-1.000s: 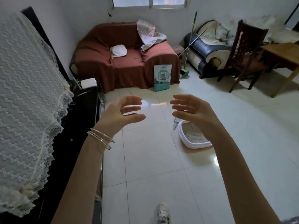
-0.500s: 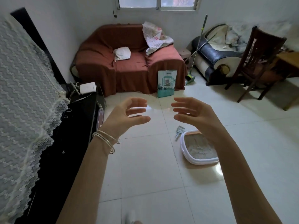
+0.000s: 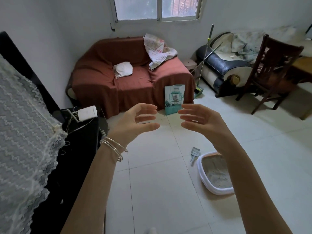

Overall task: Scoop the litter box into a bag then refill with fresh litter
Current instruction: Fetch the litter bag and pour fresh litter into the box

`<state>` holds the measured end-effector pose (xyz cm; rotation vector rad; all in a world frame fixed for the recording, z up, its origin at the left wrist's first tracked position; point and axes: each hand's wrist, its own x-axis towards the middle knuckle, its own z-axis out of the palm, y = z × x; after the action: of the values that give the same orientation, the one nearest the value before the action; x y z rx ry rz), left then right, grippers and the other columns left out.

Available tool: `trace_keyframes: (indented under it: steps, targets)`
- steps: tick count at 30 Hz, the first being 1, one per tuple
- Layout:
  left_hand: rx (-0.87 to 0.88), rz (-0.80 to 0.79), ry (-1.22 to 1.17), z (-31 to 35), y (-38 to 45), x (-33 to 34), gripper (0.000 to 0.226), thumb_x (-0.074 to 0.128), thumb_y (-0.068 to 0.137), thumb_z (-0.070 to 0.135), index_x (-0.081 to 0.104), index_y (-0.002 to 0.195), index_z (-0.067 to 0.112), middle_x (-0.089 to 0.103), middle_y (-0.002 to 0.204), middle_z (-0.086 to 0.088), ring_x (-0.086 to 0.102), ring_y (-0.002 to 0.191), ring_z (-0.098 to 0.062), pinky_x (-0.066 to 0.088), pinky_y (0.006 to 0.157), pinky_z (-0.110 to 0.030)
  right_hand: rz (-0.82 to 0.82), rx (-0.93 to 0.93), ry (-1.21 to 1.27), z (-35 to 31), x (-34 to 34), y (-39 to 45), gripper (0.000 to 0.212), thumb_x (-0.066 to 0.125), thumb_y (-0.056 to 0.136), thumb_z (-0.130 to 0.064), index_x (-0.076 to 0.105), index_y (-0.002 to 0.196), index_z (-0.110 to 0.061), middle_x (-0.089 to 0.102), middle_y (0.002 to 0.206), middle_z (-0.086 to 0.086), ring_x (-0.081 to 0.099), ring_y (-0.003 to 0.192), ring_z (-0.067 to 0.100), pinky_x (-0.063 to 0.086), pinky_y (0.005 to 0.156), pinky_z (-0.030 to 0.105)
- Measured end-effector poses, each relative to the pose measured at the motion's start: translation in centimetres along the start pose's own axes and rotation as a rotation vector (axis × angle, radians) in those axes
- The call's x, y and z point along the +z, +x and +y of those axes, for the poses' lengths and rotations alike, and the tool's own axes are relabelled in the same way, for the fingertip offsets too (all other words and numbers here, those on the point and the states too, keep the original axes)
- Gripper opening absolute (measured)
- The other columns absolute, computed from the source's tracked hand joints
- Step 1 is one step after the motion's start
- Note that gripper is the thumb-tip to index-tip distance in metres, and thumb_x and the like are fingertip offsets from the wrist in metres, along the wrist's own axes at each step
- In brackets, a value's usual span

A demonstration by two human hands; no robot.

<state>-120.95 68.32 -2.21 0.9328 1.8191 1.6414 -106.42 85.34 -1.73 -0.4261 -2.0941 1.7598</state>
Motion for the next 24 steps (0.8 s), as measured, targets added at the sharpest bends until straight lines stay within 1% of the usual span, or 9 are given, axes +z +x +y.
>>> trace_keyframes:
  steps: [2, 4, 8, 12, 15, 17, 20, 22, 24]
  targets:
    - [0.000, -0.011, -0.003, -0.3, 2.1, -1.3, 0.047, 0.074, 0.057, 0.021, 0.059, 0.102, 0.021, 0.064, 0.103, 0.001, 0.064, 0.095, -0.008, 0.049, 0.078, -0.014, 0.012, 0.001, 0.006, 0.1, 0.6, 2.1, 0.048, 0.074, 0.069, -0.009, 0.062, 0.114, -0.018, 0.070, 0.107, 0.001, 0.066, 0.099, 0.012, 0.051, 0.093, 0.029]
    - [0.002, -0.021, -0.009, -0.5, 4.1, -2.5, 0.046, 0.074, 0.058, 0.018, 0.059, 0.102, 0.021, 0.064, 0.103, 0.001, 0.064, 0.094, -0.007, 0.049, 0.077, -0.013, 0.020, 0.001, 0.005, 0.3, 1.1, 4.1, 0.047, 0.074, 0.071, -0.007, 0.062, 0.115, -0.018, 0.070, 0.107, 0.001, 0.066, 0.099, 0.012, 0.051, 0.093, 0.029]
    - [-0.016, -0.037, -0.015, -1.5, 7.5, -4.1, 0.048, 0.073, 0.055, 0.023, 0.059, 0.101, 0.022, 0.065, 0.104, 0.002, 0.063, 0.096, -0.007, 0.050, 0.081, -0.015, 0.034, 0.013, 0.002, 1.1, 1.4, 7.7, 0.047, 0.074, 0.072, -0.004, 0.062, 0.116, -0.017, 0.070, 0.107, 0.001, 0.066, 0.098, 0.012, 0.051, 0.093, 0.029]
    - [-0.034, -0.046, -0.024, -2.9, 11.4, -5.0, 0.047, 0.074, 0.055, 0.022, 0.059, 0.100, 0.022, 0.064, 0.103, 0.003, 0.063, 0.096, -0.008, 0.050, 0.085, -0.018, 0.037, 0.033, 0.001, 2.2, 1.0, 11.6, 0.047, 0.074, 0.072, -0.004, 0.061, 0.116, -0.016, 0.070, 0.107, 0.002, 0.066, 0.099, 0.013, 0.051, 0.093, 0.031]
    - [-0.048, -0.045, -0.041, -4.0, 14.9, -5.3, 0.048, 0.082, 0.056, 0.017, 0.060, 0.100, 0.022, 0.065, 0.100, 0.003, 0.064, 0.093, -0.007, 0.050, 0.083, -0.018, 0.041, 0.046, -0.002, 3.4, 0.0, 14.9, 0.047, 0.074, 0.072, -0.005, 0.062, 0.115, -0.017, 0.070, 0.107, 0.001, 0.066, 0.100, 0.014, 0.051, 0.095, 0.034]
    - [-0.043, -0.039, -0.039, -4.6, 17.7, -5.3, 0.048, 0.082, 0.056, 0.016, 0.061, 0.099, 0.022, 0.065, 0.101, 0.003, 0.064, 0.094, -0.008, 0.050, 0.082, -0.019, 0.046, 0.042, 0.000, 4.1, -1.0, 17.4, 0.046, 0.074, 0.072, -0.005, 0.063, 0.114, -0.018, 0.070, 0.107, 0.002, 0.066, 0.100, 0.014, 0.050, 0.095, 0.035]
    - [-0.044, -0.035, -0.019, -4.7, 22.2, -5.0, 0.050, 0.082, 0.054, 0.020, 0.060, 0.099, 0.022, 0.065, 0.101, 0.002, 0.064, 0.096, -0.012, 0.050, 0.086, -0.023, 0.045, 0.044, -0.004, 4.6, -2.7, 21.6, 0.044, 0.074, 0.072, -0.003, 0.064, 0.111, -0.021, 0.070, 0.107, 0.002, 0.066, 0.100, 0.014, 0.050, 0.096, 0.037]
    - [-0.038, -0.039, -0.003, -4.6, 25.5, -4.7, 0.051, 0.085, 0.053, 0.020, 0.060, 0.098, 0.024, 0.065, 0.101, 0.003, 0.064, 0.097, -0.012, 0.051, 0.086, -0.023, 0.052, 0.037, 0.004, 4.8, -4.1, 24.5, 0.043, 0.074, 0.072, -0.003, 0.064, 0.108, -0.024, 0.070, 0.107, 0.002, 0.066, 0.099, 0.014, 0.050, 0.096, 0.038]
    - [-0.038, -0.044, 0.005, -4.5, 28.7, -4.5, 0.051, 0.082, 0.051, 0.027, 0.061, 0.098, 0.026, 0.066, 0.101, 0.004, 0.065, 0.097, -0.011, 0.052, 0.085, -0.022, 0.056, 0.029, 0.012, 4.8, -5.5, 27.4, 0.042, 0.075, 0.072, -0.004, 0.065, 0.106, -0.026, 0.070, 0.106, 0.001, 0.067, 0.099, 0.015, 0.050, 0.096, 0.039]
